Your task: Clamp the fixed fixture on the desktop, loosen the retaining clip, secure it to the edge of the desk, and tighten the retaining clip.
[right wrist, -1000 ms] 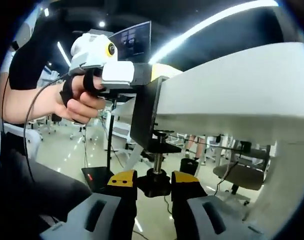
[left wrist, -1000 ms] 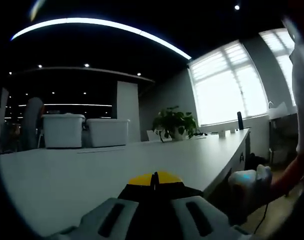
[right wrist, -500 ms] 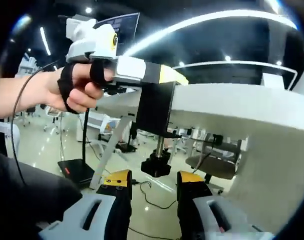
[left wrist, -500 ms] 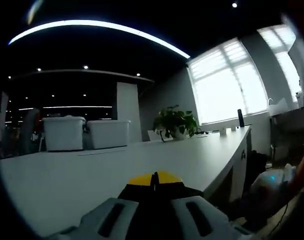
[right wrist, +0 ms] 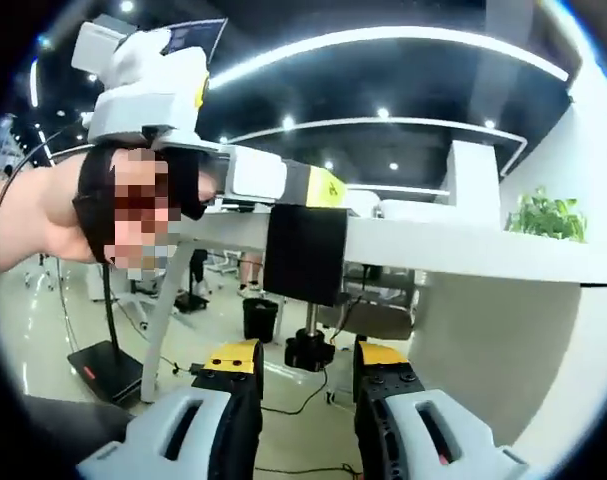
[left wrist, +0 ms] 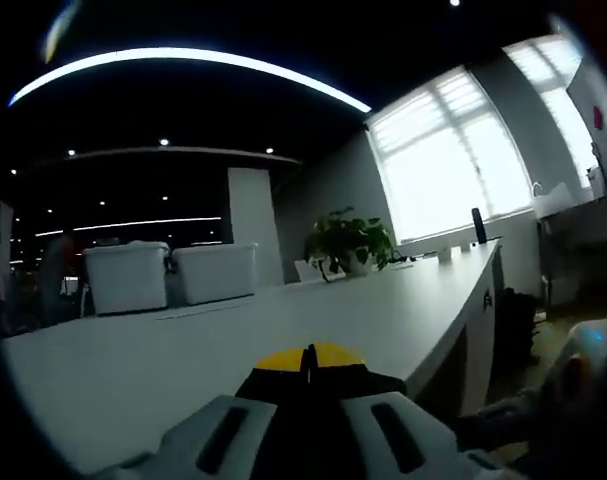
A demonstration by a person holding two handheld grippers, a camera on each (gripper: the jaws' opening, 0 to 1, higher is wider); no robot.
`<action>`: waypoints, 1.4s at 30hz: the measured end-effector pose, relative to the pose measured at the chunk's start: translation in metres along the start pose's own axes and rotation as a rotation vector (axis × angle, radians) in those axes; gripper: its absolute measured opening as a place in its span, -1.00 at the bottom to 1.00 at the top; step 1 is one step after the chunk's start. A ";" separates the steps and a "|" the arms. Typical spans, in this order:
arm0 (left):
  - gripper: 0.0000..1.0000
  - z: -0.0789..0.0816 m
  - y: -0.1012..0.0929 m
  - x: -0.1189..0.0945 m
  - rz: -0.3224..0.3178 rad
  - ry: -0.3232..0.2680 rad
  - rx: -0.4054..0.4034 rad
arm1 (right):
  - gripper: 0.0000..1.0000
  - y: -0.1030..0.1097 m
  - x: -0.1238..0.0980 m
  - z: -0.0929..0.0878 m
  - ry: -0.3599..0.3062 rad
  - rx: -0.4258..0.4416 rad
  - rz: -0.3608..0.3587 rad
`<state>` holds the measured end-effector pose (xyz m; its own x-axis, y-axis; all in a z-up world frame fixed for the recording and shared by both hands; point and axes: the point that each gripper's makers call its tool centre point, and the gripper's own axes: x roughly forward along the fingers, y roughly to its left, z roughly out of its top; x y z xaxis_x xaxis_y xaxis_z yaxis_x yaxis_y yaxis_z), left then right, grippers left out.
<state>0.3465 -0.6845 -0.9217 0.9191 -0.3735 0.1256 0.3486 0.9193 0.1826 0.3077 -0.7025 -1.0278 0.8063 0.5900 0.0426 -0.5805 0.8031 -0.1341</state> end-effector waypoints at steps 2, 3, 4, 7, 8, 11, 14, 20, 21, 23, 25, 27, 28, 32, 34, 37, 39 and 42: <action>-0.98 0.000 0.000 0.001 -0.018 0.004 0.003 | -0.31 0.003 0.002 -0.003 0.003 -0.010 -0.035; -0.98 0.000 0.000 0.001 -0.027 0.005 -0.001 | -0.31 0.003 0.003 -0.004 0.008 -0.013 -0.054; -0.98 0.000 -0.001 0.001 -0.036 0.002 -0.003 | -0.31 0.001 0.004 -0.004 0.003 -0.011 -0.087; -0.98 0.000 -0.001 0.001 -0.051 -0.007 -0.018 | -0.34 -0.001 0.010 -0.003 -0.014 -0.034 -0.154; -0.98 0.000 -0.001 0.000 -0.054 -0.013 -0.027 | -0.38 -0.006 0.013 -0.002 -0.024 -0.057 -0.196; -0.98 0.000 -0.001 -0.001 -0.052 -0.029 -0.029 | -0.42 -0.007 0.022 0.000 -0.054 -0.035 -0.222; -0.98 0.001 -0.001 -0.001 -0.039 -0.042 -0.019 | -0.41 -0.012 0.030 -0.003 -0.051 -0.033 -0.255; -0.98 0.001 0.000 -0.002 -0.047 -0.054 -0.065 | -0.36 -0.013 0.029 -0.014 -0.048 0.030 -0.298; -0.98 0.001 0.000 -0.002 -0.049 -0.053 -0.058 | -0.36 -0.010 0.029 -0.016 -0.048 0.043 -0.288; -0.98 0.001 -0.001 -0.002 -0.055 -0.052 -0.052 | -0.38 -0.007 0.029 -0.017 -0.050 0.037 -0.283; -0.98 0.001 -0.001 -0.002 -0.059 -0.053 -0.050 | -0.51 -0.008 0.030 -0.015 -0.055 0.022 -0.288; -0.98 0.000 -0.001 -0.002 -0.057 -0.054 -0.046 | -0.52 -0.012 0.031 -0.014 -0.057 0.021 -0.281; -0.98 0.000 -0.001 -0.002 -0.056 -0.054 -0.046 | -0.52 -0.012 0.031 -0.014 -0.057 0.023 -0.270; -0.98 0.000 -0.002 -0.001 -0.061 -0.049 -0.041 | -0.52 -0.005 0.029 -0.014 -0.098 0.021 -0.156; -0.98 -0.001 -0.002 -0.001 -0.065 -0.048 -0.039 | -0.52 -0.003 0.028 -0.013 -0.118 0.004 -0.054; -0.98 0.000 -0.003 -0.001 -0.070 -0.063 -0.037 | -0.53 -0.002 0.028 -0.014 -0.111 -0.020 0.083; -0.98 0.000 -0.003 -0.001 -0.074 -0.071 -0.042 | -0.53 0.000 0.029 -0.014 -0.110 -0.028 0.150; -0.98 0.001 -0.004 -0.001 -0.085 -0.075 -0.047 | -0.53 0.002 0.029 -0.015 -0.110 -0.009 0.218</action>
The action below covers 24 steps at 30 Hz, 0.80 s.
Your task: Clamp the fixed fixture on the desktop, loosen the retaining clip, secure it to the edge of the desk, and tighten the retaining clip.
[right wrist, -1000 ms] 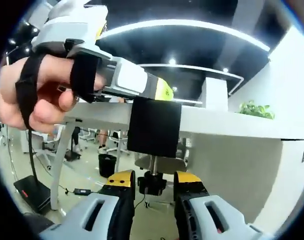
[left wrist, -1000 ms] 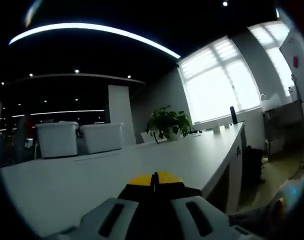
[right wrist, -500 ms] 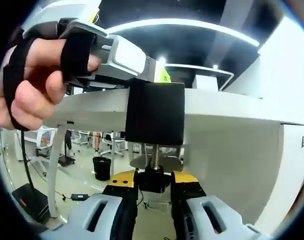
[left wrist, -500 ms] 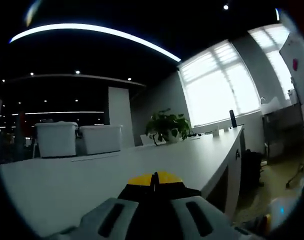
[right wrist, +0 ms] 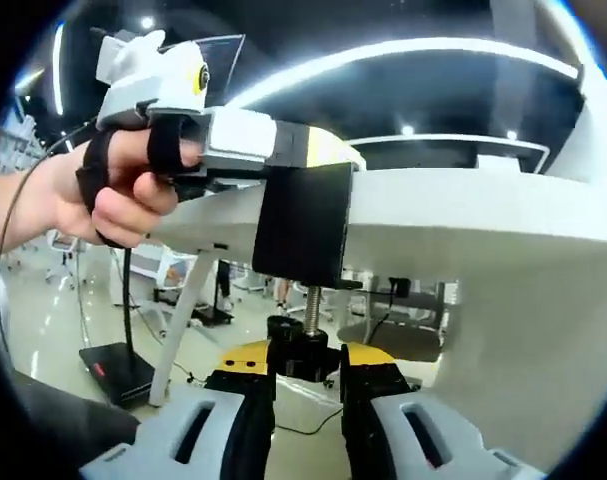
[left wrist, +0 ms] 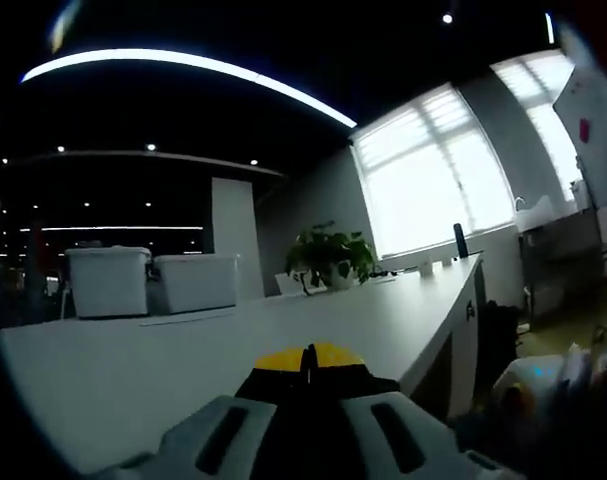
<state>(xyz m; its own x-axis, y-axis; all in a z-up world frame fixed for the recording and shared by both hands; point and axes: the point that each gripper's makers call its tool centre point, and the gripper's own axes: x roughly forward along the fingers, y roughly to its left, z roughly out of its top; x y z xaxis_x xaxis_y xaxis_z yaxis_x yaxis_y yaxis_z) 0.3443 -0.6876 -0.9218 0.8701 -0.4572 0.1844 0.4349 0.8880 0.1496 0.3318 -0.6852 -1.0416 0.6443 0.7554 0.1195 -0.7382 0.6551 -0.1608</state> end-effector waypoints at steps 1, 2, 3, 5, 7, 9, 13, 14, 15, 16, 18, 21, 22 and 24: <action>-0.98 0.000 -0.001 0.000 -0.004 -0.002 0.003 | -0.53 0.001 0.001 0.000 0.003 0.022 0.033; -0.98 0.000 -0.001 0.000 -0.009 -0.004 0.005 | -0.53 0.000 0.003 -0.001 0.005 0.022 0.053; -0.98 0.000 -0.001 0.000 -0.011 -0.008 0.004 | -0.53 -0.001 0.004 -0.001 0.008 0.026 0.071; -0.98 0.001 -0.002 -0.001 -0.015 -0.028 0.005 | -0.52 -0.002 0.007 -0.002 0.026 0.010 0.114; -0.98 0.002 -0.002 0.000 -0.017 -0.031 0.008 | -0.52 -0.002 0.007 -0.002 0.039 -0.003 0.147; -0.98 0.002 -0.001 0.000 -0.028 -0.035 -0.006 | -0.52 -0.003 0.005 -0.002 0.045 -0.011 0.148; -0.98 0.003 -0.003 -0.001 -0.043 -0.051 -0.003 | -0.38 -0.013 -0.009 -0.007 0.066 -0.031 0.011; -0.98 0.003 -0.003 -0.001 -0.041 -0.052 0.000 | -0.26 -0.015 -0.017 -0.009 0.062 0.027 -0.073; -0.98 0.003 -0.003 -0.001 -0.037 -0.052 0.000 | -0.21 -0.013 -0.024 -0.008 0.047 0.042 -0.109; -0.98 0.003 -0.003 -0.001 -0.035 -0.052 0.009 | -0.19 -0.015 -0.029 -0.008 0.043 0.044 -0.154; -0.98 0.004 -0.004 -0.002 -0.038 -0.056 0.016 | -0.21 -0.016 -0.045 -0.008 0.044 0.042 -0.298; -0.98 0.004 -0.005 -0.002 -0.046 -0.058 0.017 | -0.21 -0.005 -0.050 0.001 0.011 0.068 -0.387; -0.98 0.004 -0.004 -0.002 -0.048 -0.057 0.016 | -0.20 -0.002 -0.048 0.005 0.013 0.048 -0.402; -0.98 0.004 -0.004 -0.003 -0.044 -0.064 0.017 | -0.16 0.003 -0.039 0.014 -0.002 -0.001 -0.419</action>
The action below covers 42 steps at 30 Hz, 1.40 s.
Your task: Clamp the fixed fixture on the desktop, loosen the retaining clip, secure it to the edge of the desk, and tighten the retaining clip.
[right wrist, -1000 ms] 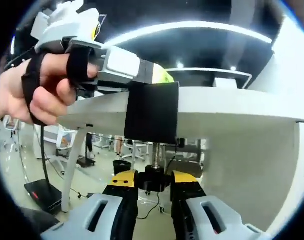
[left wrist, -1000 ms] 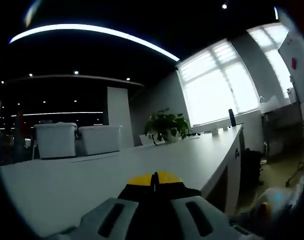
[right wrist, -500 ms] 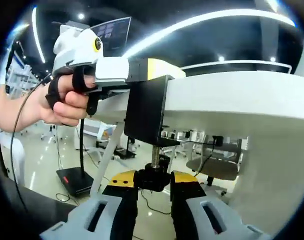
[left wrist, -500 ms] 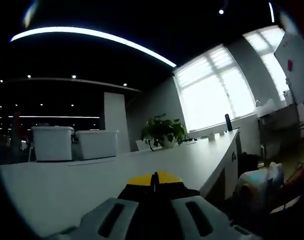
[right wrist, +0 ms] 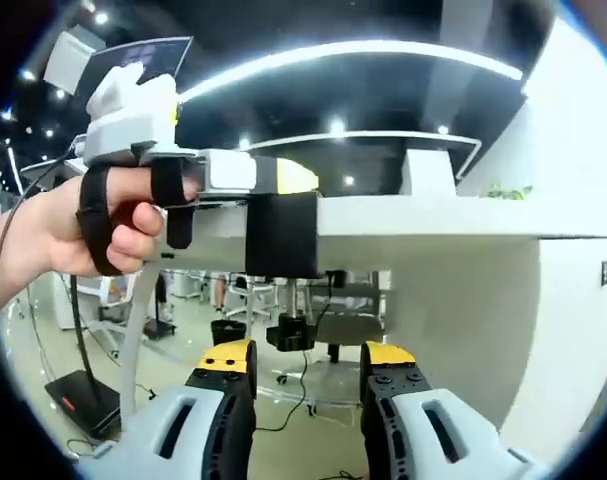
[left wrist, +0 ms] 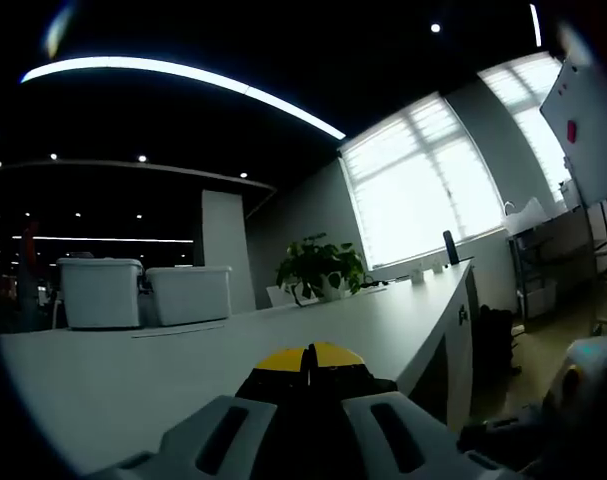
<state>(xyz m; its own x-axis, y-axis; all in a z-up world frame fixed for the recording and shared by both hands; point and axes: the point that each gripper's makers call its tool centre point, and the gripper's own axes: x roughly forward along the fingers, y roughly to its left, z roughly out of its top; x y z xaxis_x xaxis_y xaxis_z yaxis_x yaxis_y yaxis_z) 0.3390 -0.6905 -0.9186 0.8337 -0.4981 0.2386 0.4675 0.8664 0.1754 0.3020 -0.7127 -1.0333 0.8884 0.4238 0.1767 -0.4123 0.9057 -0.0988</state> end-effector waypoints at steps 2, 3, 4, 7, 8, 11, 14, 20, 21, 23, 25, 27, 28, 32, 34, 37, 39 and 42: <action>-0.98 0.001 0.000 -0.001 0.005 -0.016 0.020 | -0.12 0.008 0.010 0.000 0.027 -0.045 0.004; -0.98 0.002 0.000 -0.001 0.007 -0.018 0.022 | -0.13 0.012 0.015 0.000 0.027 -0.042 0.007; -0.98 0.002 0.000 -0.001 0.007 -0.021 0.023 | -0.14 0.014 0.019 0.001 0.030 -0.044 0.006; -0.98 0.002 0.000 0.001 -0.005 -0.018 0.015 | -0.21 0.010 0.028 -0.003 0.049 -0.095 -0.038; -0.98 0.002 0.000 0.001 -0.008 -0.010 0.013 | -0.26 0.008 0.031 -0.006 0.056 -0.083 -0.048; -0.98 0.001 0.000 0.001 -0.014 -0.006 0.002 | -0.49 0.008 0.037 -0.012 0.076 -0.050 -0.053; -0.98 0.000 0.000 0.002 -0.013 -0.004 -0.003 | -0.50 0.007 0.036 -0.010 0.053 -0.020 -0.048; -0.98 -0.001 0.001 0.004 -0.026 0.004 -0.041 | -0.51 0.005 0.039 -0.010 0.017 -0.020 0.044; -0.98 -0.001 0.001 0.004 -0.028 0.004 -0.044 | -0.51 0.006 0.039 -0.010 0.008 -0.003 0.070; -0.98 -0.001 0.000 0.004 -0.030 -0.001 -0.051 | -0.51 0.007 0.041 -0.010 -0.005 0.012 0.141; -0.98 -0.002 0.002 0.005 -0.026 -0.002 -0.082 | -0.51 0.008 0.041 -0.010 -0.011 -0.008 0.227; -0.98 -0.002 0.005 0.007 -0.032 -0.001 -0.102 | -0.51 0.010 0.041 -0.010 -0.003 0.012 0.323; -0.98 -0.003 0.003 0.005 -0.035 0.005 -0.115 | -0.51 0.010 0.042 -0.010 0.005 0.005 0.380; -0.98 -0.004 0.000 0.007 -0.044 0.017 -0.131 | -0.51 0.013 0.043 -0.011 0.023 -0.037 0.519; -0.98 -0.003 -0.001 0.007 -0.045 0.015 -0.129 | -0.51 0.013 0.044 -0.011 0.034 -0.048 0.557; -0.98 -0.003 -0.002 0.008 -0.044 0.015 -0.122 | -0.51 0.015 0.045 -0.011 0.041 -0.055 0.584; -0.98 -0.003 -0.002 0.008 -0.046 0.014 -0.120 | -0.50 0.016 0.044 -0.011 0.042 -0.060 0.565; -0.98 -0.002 -0.003 0.008 -0.045 0.013 -0.112 | -0.48 0.012 0.040 -0.020 0.089 -0.117 0.446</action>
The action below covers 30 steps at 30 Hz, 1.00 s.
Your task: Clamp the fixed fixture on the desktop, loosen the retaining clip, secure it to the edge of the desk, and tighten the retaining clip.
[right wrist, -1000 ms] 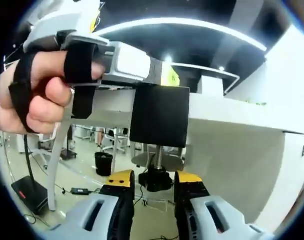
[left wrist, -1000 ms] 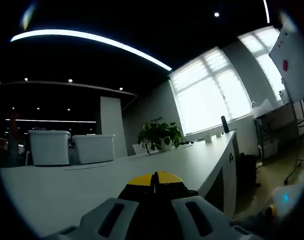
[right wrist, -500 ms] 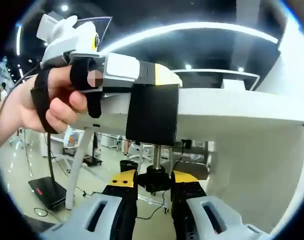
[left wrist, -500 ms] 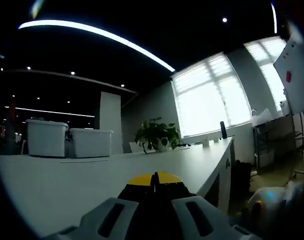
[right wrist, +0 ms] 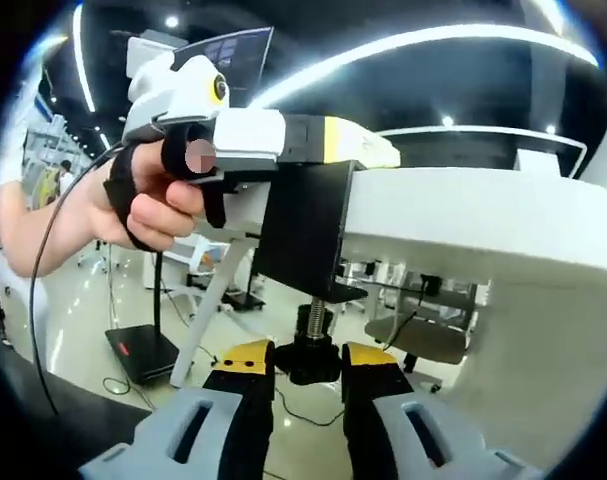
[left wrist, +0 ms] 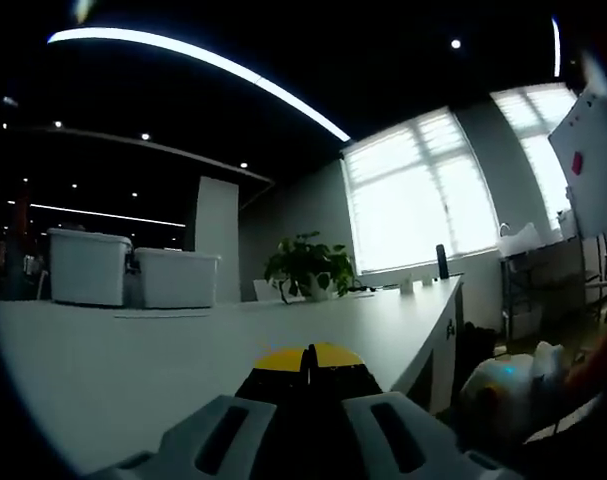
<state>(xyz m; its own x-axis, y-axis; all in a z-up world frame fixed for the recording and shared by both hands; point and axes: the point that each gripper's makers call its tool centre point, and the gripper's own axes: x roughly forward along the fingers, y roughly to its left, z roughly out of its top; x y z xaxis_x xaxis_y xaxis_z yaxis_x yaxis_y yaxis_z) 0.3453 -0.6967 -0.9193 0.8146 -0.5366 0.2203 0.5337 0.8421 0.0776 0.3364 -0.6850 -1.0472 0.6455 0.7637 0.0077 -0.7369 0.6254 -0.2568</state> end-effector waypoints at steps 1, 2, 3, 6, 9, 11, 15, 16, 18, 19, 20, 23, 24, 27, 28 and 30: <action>-0.98 0.000 0.000 0.000 0.000 0.000 0.005 | -0.46 0.000 -0.001 -0.003 0.019 -0.015 -0.037; -0.98 0.000 0.000 0.000 0.001 0.000 0.010 | -0.38 -0.001 -0.004 -0.007 0.037 -0.019 -0.103; -0.98 0.000 -0.001 0.000 0.002 0.000 0.015 | -0.31 0.003 -0.007 -0.009 0.050 -0.021 -0.148; -0.98 0.001 -0.001 0.000 0.004 -0.001 0.024 | -0.23 0.010 -0.023 -0.009 0.033 0.073 -0.313; -0.98 0.001 -0.001 0.000 0.006 -0.005 0.027 | -0.23 0.002 -0.046 -0.004 0.005 0.157 -0.547; -0.98 0.001 -0.001 0.001 0.003 -0.007 0.021 | -0.24 -0.002 -0.051 0.004 -0.009 0.118 -0.618; -0.98 0.001 -0.001 0.001 0.002 -0.008 0.017 | -0.25 -0.002 -0.036 0.011 -0.015 0.125 -0.593; -0.98 0.001 -0.001 0.001 0.000 -0.007 0.018 | -0.25 -0.004 -0.032 0.012 -0.008 0.116 -0.593; -0.98 0.001 -0.001 0.001 0.000 -0.005 0.023 | -0.25 -0.006 -0.024 0.011 -0.008 0.117 -0.588; -0.98 0.001 -0.002 0.001 0.001 -0.005 0.028 | -0.27 -0.007 -0.020 0.010 -0.002 0.115 -0.589; -0.98 0.001 -0.002 0.001 0.003 -0.005 0.032 | -0.30 -0.007 -0.017 0.008 0.004 0.114 -0.589; -0.98 0.001 -0.002 0.001 0.006 -0.007 0.037 | -0.49 -0.006 -0.010 0.003 0.025 0.119 -0.593; -0.98 0.002 -0.002 0.001 0.007 -0.008 0.035 | -0.51 -0.006 -0.009 0.003 0.028 0.114 -0.592; -0.98 0.002 -0.002 0.001 0.005 -0.010 0.030 | -0.52 -0.007 -0.010 0.003 0.017 0.117 -0.585; -0.98 0.002 -0.002 0.001 0.004 -0.010 0.028 | -0.52 -0.007 -0.010 0.003 0.010 0.118 -0.575; -0.98 0.001 -0.001 0.001 0.002 -0.007 0.021 | -0.53 -0.007 -0.010 0.003 -0.013 0.124 -0.535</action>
<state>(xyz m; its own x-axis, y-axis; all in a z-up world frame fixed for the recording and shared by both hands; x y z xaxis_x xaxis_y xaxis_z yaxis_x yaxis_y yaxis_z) 0.3453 -0.6984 -0.9178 0.8142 -0.5342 0.2276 0.5267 0.8444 0.0977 0.3347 -0.6963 -1.0427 0.9347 0.3353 0.1175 -0.3252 0.9406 -0.0976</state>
